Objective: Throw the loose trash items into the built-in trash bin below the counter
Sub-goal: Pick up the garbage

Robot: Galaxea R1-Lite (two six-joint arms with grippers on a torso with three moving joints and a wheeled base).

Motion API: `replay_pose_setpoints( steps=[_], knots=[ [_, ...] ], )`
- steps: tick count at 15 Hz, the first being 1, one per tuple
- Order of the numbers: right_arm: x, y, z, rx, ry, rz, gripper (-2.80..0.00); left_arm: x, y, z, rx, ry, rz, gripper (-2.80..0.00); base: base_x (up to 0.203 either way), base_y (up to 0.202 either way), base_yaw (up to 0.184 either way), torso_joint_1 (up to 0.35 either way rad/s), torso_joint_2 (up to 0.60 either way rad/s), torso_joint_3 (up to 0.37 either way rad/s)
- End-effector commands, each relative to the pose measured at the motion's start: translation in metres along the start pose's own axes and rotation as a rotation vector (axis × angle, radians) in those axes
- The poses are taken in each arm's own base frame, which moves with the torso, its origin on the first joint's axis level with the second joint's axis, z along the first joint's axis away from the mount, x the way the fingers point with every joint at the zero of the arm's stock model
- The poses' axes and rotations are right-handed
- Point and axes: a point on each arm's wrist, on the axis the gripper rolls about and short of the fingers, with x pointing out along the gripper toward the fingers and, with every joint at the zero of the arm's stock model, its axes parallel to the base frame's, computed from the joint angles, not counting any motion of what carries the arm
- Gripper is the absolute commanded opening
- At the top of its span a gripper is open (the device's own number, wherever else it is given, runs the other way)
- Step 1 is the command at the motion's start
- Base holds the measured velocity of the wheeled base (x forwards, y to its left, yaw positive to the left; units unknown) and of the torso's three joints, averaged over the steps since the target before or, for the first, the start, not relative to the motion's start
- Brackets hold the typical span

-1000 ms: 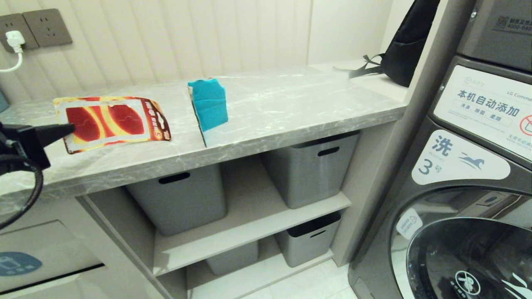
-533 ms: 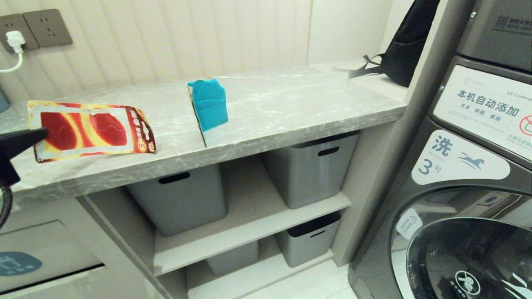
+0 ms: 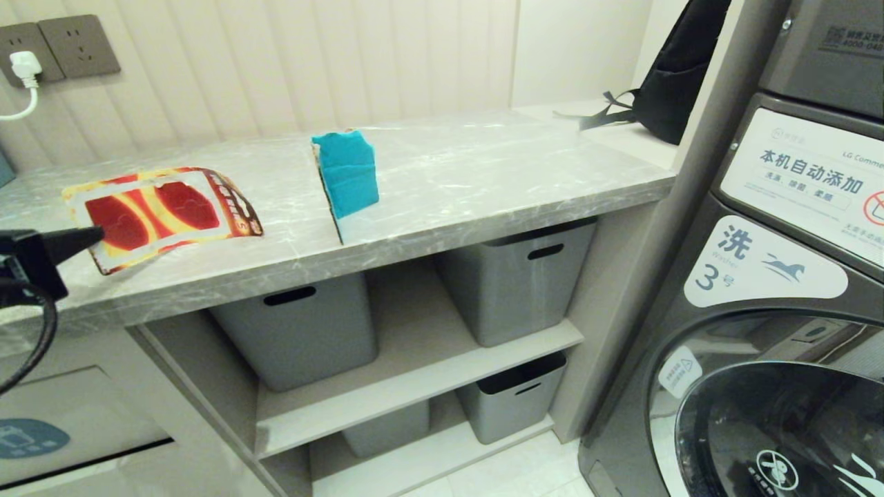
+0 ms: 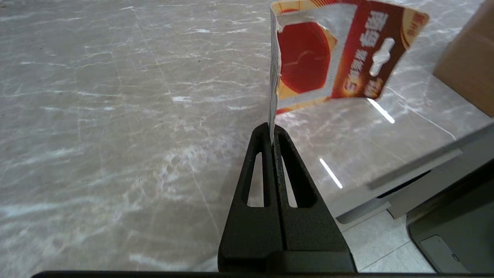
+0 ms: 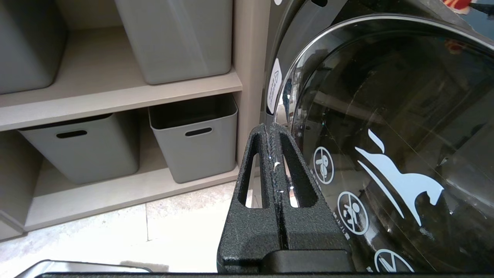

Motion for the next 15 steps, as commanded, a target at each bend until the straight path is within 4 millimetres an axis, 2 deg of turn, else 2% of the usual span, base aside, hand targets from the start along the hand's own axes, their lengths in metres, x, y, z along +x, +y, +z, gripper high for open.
replay_pose_setpoints(
  steps=[1, 3, 7, 8, 15],
  knots=[
    [0.000, 0.000, 0.000, -0.001, -0.002, 0.001, -2.80, 0.027, 0.006, -0.004, -0.007, 0.030, 0.000, -2.80, 0.000, 0.000, 0.000, 0.000, 0.00, 0.000],
    [0.000, 0.000, 0.000, -0.001, -0.002, 0.001, -2.80, 0.028, 0.007, 0.000, -0.004, 0.009, -0.001, -2.80, 0.000, 0.000, 0.000, 0.000, 0.00, 0.000],
    [0.000, 0.000, 0.000, -0.001, -0.002, 0.001, -2.80, 0.026, 0.004, -0.005, -0.002, 0.021, -0.015, -2.80, 0.000, 0.000, 0.000, 0.000, 0.00, 0.000],
    [0.000, 0.000, 0.000, -0.001, -0.002, 0.001, -2.80, 0.025, 0.004, -0.004, 0.000, 0.020, -0.014, 0.00, 0.000, 0.000, 0.000, 0.000, 0.00, 0.000],
    [0.000, 0.000, 0.000, -0.001, -0.002, 0.001, -2.80, 0.008, 0.000, -0.008, 0.008, -0.001, -0.012, 0.00, 0.000, 0.000, 0.000, 0.000, 0.00, 0.000]
  ],
)
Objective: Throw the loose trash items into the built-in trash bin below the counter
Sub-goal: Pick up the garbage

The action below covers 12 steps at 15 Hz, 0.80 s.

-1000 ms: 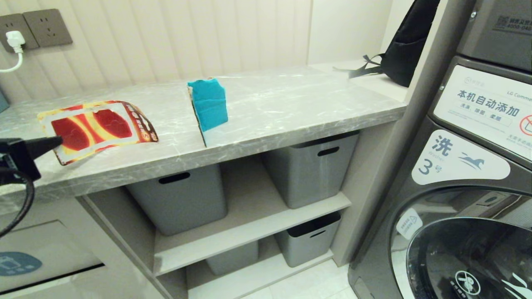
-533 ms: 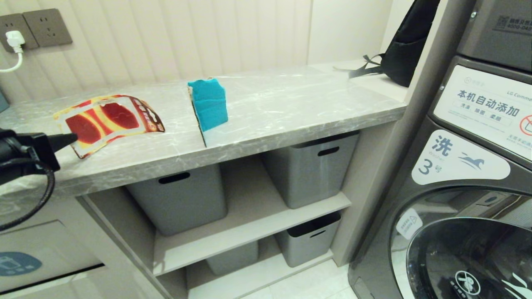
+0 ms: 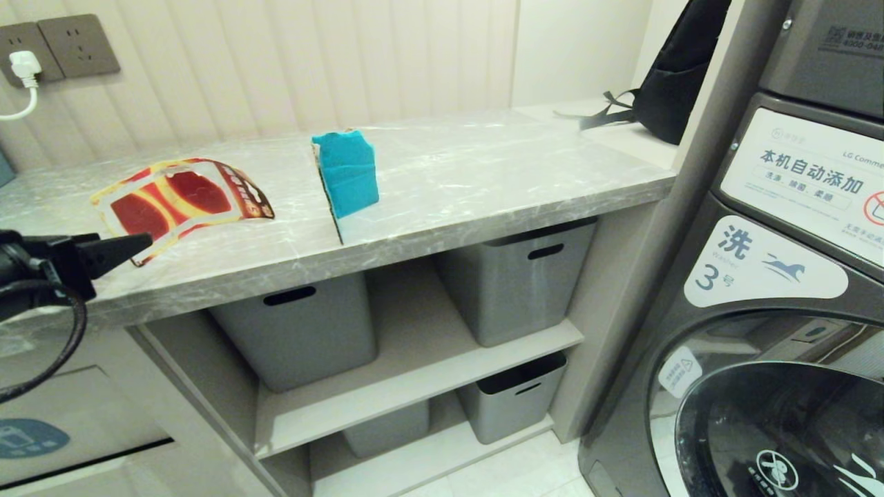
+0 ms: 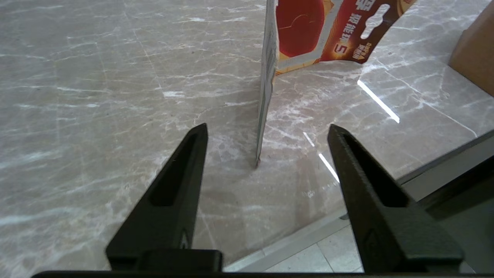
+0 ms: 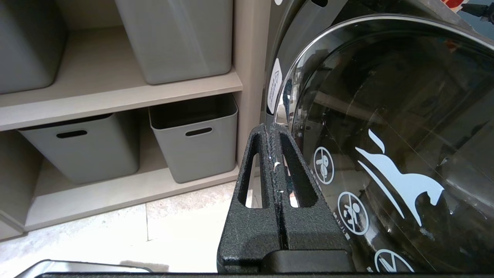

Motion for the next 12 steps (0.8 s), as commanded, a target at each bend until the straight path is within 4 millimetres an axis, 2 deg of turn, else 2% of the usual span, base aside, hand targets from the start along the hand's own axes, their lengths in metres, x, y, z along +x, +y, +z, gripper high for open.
replay_pose_setpoints(
  steps=[1, 4, 8, 12],
  knots=[
    [0.000, 0.000, 0.000, -0.001, -0.001, 0.001, -2.80, -0.007, -0.001, 0.002, 0.002, -0.025, 0.004, 0.00, 0.000, 0.000, 0.000, 0.000, 0.00, 0.000],
    [0.000, 0.000, 0.000, -0.001, -0.001, 0.001, -2.80, 0.000, 0.000, 0.002, -0.041, -0.013, 0.001, 0.00, 0.000, 0.000, 0.000, 0.000, 0.00, 0.000],
    [0.000, 0.000, 0.000, -0.001, -0.001, 0.001, -2.80, 0.019, 0.006, 0.002, -0.053, 0.016, 0.004, 0.00, 0.000, 0.000, 0.000, 0.000, 0.00, 0.000],
    [0.000, 0.000, 0.000, -0.001, -0.001, 0.001, -2.80, 0.035, 0.009, 0.005, -0.042, -0.037, -0.036, 0.00, 0.000, 0.000, 0.000, 0.000, 0.00, 0.000]
  ],
)
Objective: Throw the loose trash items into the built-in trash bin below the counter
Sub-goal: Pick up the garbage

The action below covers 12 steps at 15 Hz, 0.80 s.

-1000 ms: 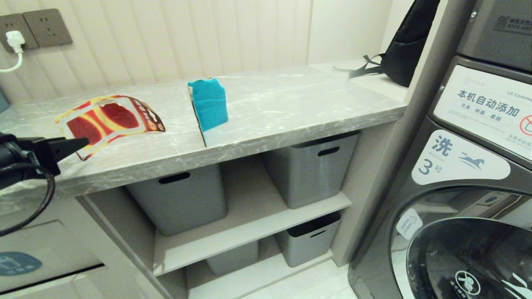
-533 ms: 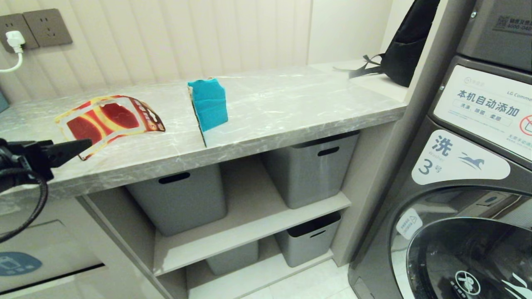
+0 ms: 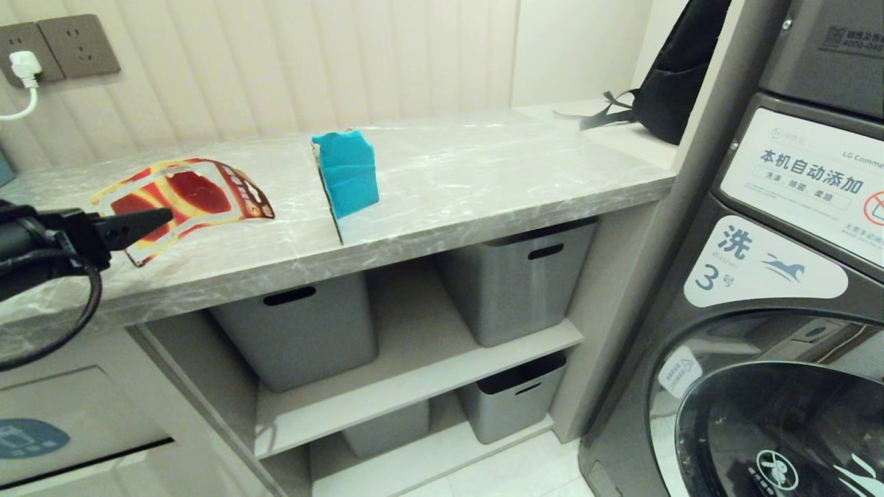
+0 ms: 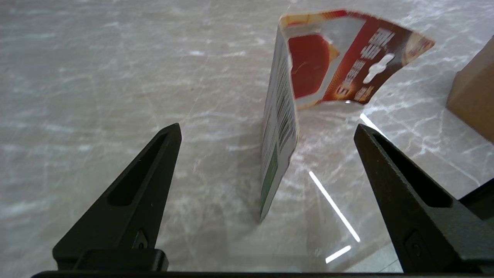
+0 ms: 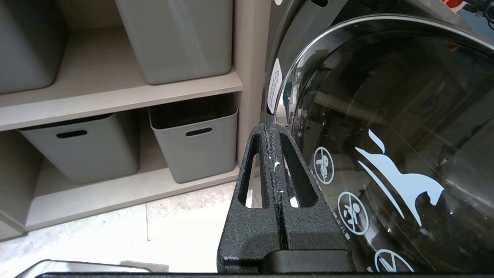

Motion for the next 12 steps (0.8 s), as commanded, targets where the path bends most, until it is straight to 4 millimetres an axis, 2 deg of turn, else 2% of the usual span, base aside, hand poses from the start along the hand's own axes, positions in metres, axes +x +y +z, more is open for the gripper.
replay_pose_setpoints(
  steps=[1, 7, 11, 12],
  knots=[
    [0.000, 0.000, 0.000, -0.001, -0.001, 0.001, -2.80, 0.013, 0.003, -0.004, -0.003, 0.006, -0.021, 0.00, 0.000, 0.000, 0.000, 0.000, 0.00, 0.000],
    [0.000, 0.000, 0.000, -0.001, -0.001, 0.001, -2.80, 0.035, 0.009, -0.007, 0.002, -0.014, -0.043, 0.00, 0.000, 0.000, 0.000, 0.000, 0.00, 0.000],
    [0.000, 0.000, 0.000, -0.001, -0.001, 0.001, -2.80, 0.040, 0.010, -0.004, 0.006, -0.028, -0.044, 0.00, 0.000, 0.000, 0.000, 0.000, 0.00, 0.000],
    [0.000, 0.000, 0.000, -0.001, -0.001, 0.001, -2.80, 0.041, 0.010, -0.004, 0.008, -0.035, -0.045, -2.80, 0.000, 0.000, 0.000, 0.000, 0.00, 0.000]
  ],
)
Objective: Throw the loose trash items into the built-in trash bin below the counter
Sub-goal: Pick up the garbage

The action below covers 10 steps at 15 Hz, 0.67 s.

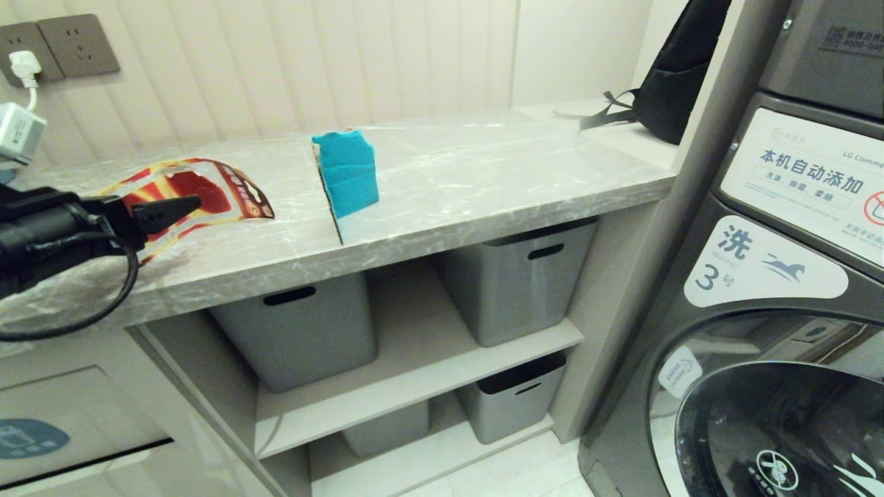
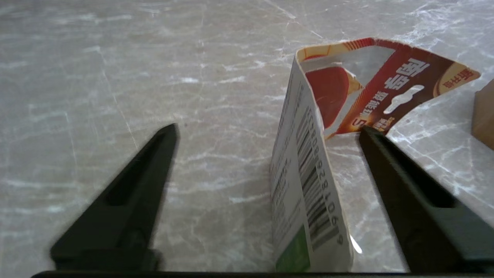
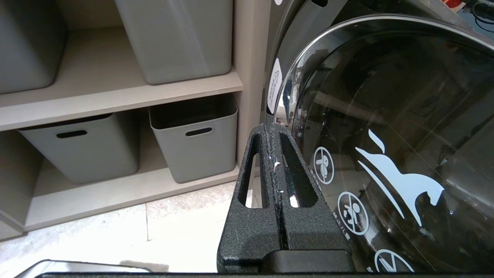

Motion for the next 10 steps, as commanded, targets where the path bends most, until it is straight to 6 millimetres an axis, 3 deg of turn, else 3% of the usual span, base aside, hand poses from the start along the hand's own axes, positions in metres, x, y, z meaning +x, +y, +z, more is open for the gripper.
replay_pose_setpoints(
  steps=[1, 10],
  knots=[
    [0.000, 0.000, 0.000, -0.001, -0.001, 0.001, -2.80, 0.005, 0.001, -0.002, 0.001, -0.005, -0.007, -2.80, 0.000, 0.000, 0.000, 0.000, 0.00, 0.000],
    [0.000, 0.000, 0.000, -0.001, -0.001, 0.001, -2.80, 0.015, -0.002, -0.004, -0.002, 0.002, -0.032, -2.80, 0.000, 0.000, 0.000, 0.000, 0.00, 0.000]
  ],
)
